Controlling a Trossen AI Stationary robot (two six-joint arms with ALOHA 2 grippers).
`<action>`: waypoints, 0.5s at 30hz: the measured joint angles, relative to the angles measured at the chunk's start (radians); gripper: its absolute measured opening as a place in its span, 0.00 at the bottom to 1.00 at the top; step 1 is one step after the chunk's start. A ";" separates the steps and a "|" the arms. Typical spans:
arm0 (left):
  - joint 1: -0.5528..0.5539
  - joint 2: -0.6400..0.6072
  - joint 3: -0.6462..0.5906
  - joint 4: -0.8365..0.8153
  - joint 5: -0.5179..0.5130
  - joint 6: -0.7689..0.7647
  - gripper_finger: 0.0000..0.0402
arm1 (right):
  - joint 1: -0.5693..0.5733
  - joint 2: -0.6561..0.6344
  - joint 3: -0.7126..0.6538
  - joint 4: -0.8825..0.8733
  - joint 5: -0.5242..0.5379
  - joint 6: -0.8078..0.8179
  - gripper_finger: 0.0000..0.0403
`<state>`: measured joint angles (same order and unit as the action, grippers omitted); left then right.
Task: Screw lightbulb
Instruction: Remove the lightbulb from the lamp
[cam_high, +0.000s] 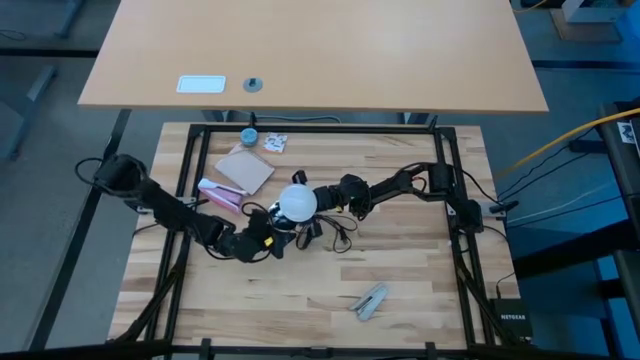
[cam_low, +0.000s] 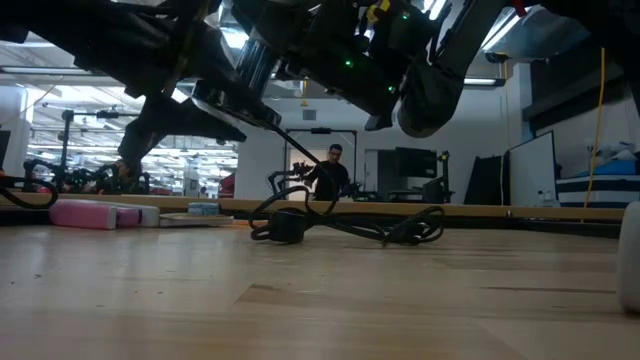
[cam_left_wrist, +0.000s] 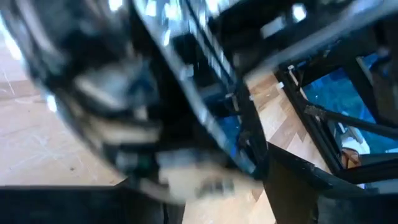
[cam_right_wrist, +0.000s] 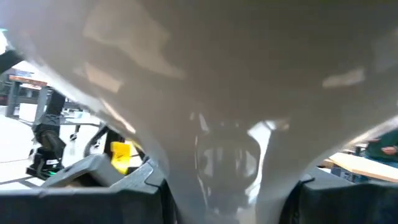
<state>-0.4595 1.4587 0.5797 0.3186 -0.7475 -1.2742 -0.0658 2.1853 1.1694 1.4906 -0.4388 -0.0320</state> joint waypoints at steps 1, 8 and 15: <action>0.003 -0.006 0.000 0.000 0.000 0.002 0.41 | 0.001 0.000 0.000 0.000 -0.008 0.001 0.41; 0.014 -0.059 0.000 -0.040 0.001 0.070 0.28 | 0.001 0.000 0.000 0.000 -0.063 0.037 0.41; 0.016 -0.162 0.002 -0.215 0.015 0.059 0.17 | -0.001 0.000 0.002 0.002 -0.113 0.019 0.41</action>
<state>-0.4435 1.2964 0.5815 0.1036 -0.7324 -1.2148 -0.0668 2.1853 1.1709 1.4930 -0.5518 -0.0131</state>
